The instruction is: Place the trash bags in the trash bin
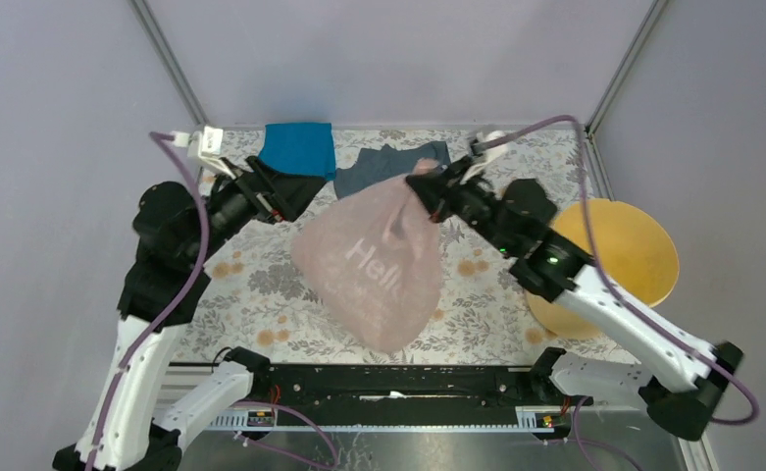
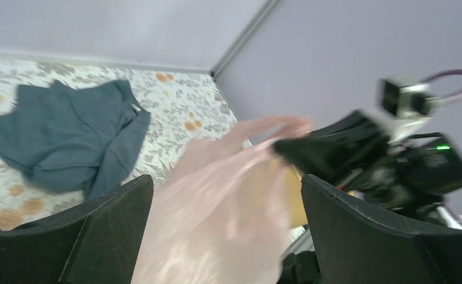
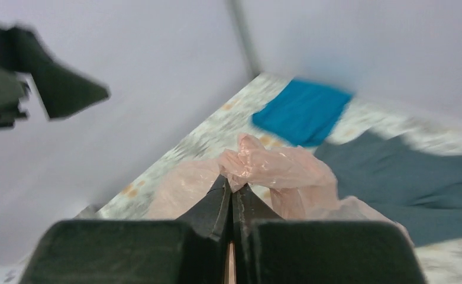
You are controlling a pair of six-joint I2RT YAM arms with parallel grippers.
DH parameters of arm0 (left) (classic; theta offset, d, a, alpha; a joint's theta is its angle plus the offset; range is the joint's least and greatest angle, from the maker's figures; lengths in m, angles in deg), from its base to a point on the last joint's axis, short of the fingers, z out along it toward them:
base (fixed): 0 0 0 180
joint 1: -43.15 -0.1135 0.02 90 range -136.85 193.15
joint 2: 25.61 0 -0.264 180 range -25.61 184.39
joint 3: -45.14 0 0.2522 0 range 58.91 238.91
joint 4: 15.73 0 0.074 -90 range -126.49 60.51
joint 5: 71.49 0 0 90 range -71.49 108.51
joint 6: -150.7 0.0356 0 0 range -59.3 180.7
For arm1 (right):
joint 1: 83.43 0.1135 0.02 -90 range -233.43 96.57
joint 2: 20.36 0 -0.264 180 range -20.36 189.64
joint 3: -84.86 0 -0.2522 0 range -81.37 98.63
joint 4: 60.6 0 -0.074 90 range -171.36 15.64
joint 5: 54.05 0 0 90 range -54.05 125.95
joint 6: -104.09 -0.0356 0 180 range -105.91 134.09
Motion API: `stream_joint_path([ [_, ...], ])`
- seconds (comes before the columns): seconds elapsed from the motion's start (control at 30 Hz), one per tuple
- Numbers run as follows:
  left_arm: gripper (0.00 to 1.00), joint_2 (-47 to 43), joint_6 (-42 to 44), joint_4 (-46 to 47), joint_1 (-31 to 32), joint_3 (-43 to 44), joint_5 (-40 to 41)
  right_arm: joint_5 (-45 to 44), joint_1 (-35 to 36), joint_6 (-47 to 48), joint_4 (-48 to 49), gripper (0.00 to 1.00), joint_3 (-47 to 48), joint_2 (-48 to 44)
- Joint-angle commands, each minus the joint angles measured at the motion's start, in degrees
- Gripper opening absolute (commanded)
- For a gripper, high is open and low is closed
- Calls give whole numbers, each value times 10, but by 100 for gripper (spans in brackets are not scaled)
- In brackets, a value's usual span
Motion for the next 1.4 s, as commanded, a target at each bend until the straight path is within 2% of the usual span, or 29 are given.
stream_joint_path([
  [0.0, 99, -20, 54, -44, 0, -4, 76, -175, -2, 155, -139, 0, 111, -105],
  [0.1, 99, -8, 44, -32, 0, -22, 35, -269, -2, 239, -201, 0, 177, -143],
  [0.27, 99, 19, -2, 43, 0, -53, -67, -403, -2, 367, -230, 0, 298, -169],
  [0.43, 99, 62, -78, 156, 10, -96, -149, -445, -2, 419, -261, 0, 361, -201],
  [0.53, 99, 88, -104, 213, 57, -121, -131, -475, -2, 453, -267, 0, 347, -236],
  [0.7, 99, 167, -106, 250, 194, -104, -41, -540, -2, 553, -232, 0, 296, -288],
  [0.93, 99, 312, -137, 332, 335, -43, 9, -672, -2, 735, -72, 0, 224, -335],
  [1.1, 95, 433, -156, 370, 377, 38, 13, -681, -2, 758, -59, 0, 246, -367],
  [1.27, 90, 522, -218, 460, 385, 77, -10, -672, -1, 754, -81, 0, 270, -384],
  [1.37, 89, 569, -235, 480, 393, 114, -15, -660, -1, 706, -136, 0, 282, -386],
])
